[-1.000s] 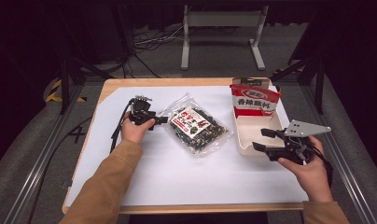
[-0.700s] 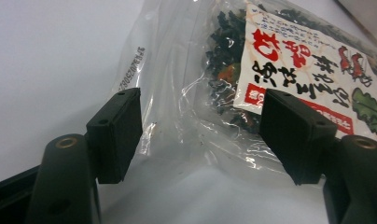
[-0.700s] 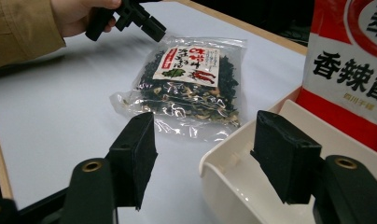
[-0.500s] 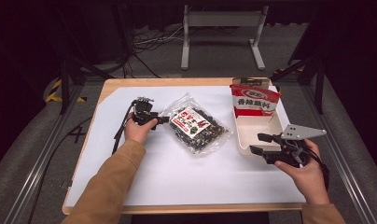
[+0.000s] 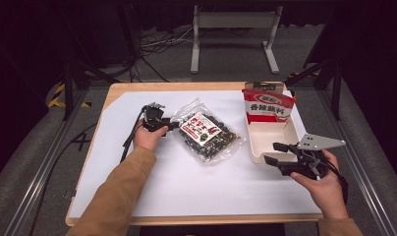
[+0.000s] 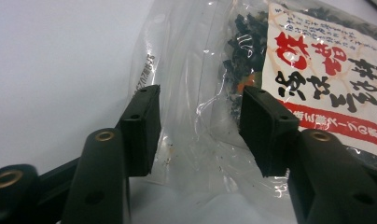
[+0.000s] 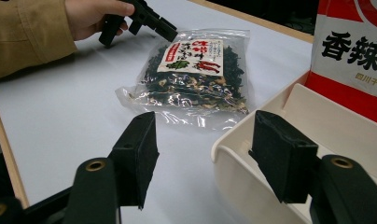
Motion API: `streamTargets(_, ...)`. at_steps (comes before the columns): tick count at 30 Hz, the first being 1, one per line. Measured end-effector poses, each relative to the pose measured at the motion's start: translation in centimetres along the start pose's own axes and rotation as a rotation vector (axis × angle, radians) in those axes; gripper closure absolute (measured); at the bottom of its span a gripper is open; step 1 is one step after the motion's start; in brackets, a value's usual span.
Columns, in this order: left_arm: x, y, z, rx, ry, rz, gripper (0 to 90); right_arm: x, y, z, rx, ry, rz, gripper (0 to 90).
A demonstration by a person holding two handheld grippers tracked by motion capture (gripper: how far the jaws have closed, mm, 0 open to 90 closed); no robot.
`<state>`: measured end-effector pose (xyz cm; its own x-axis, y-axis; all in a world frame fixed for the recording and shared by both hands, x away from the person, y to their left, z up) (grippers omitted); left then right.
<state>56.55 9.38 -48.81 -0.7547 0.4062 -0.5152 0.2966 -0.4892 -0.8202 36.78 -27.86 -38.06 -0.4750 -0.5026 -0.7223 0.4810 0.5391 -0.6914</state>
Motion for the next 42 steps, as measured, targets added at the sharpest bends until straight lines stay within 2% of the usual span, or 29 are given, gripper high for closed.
streamTargets(4,-0.2,0.1,0.6,-0.026,0.015,-0.039,57.2,0.0,0.2,0.0,-0.005,0.001,-0.004,40.0)
streamTargets(7,-0.2,0.2,0.7,-0.021,0.015,-0.042,68.3,0.0,0.4,-0.1,-0.009,0.001,-0.008,40.0)
streamTargets(12,-0.2,0.2,0.6,-0.016,0.010,-0.039,79.9,0.0,0.2,0.0,-0.008,0.003,0.000,40.0)
streamTargets(23,-0.6,-0.4,1.1,-0.043,0.035,-0.059,87.5,0.1,0.3,-0.1,-0.013,-0.005,0.000,43.8)
streamTargets(24,-0.7,-0.7,1.1,-0.035,0.034,-0.053,87.9,-0.1,0.2,-0.1,-0.014,-0.009,0.020,45.1)
streamTargets(30,-1.0,-2.0,1.4,-0.027,0.047,-0.035,88.4,-0.1,0.0,0.0,-0.008,-0.008,0.033,45.7)
streamTargets(33,-1.3,-3.1,1.8,-0.022,0.058,-0.001,88.5,-0.1,0.1,0.0,-0.015,-0.003,0.030,45.5)
streamTargets(37,-1.6,-4.4,2.1,-0.025,0.074,0.031,88.6,-0.1,0.0,0.1,0.000,0.002,0.030,45.7)
streamTargets(39,-1.9,-5.5,2.4,-0.017,0.085,0.062,88.6,-0.2,-0.1,0.0,-0.001,0.007,0.035,45.7)
streamTargets(41,-1.9,-5.9,2.5,-0.028,0.089,0.069,88.6,-0.2,-0.1,0.1,0.005,0.007,0.038,46.1)
streamTargets(42,-2.1,-7.1,2.8,-0.046,0.114,0.101,88.6,-0.3,-0.2,0.1,0.004,0.007,0.045,46.3)
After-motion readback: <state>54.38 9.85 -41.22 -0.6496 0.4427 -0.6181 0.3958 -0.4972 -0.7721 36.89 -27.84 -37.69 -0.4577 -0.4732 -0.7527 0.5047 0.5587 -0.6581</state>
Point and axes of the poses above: each handheld gripper's, and its own axes: y roughly forward along the jaws, x roughly out of its underside, z roughly to its right, the point moved 6 cm from there along y, roughly forward along the jaws, and after that the axes turned 14 degrees about -z, right-handed, at the moved point
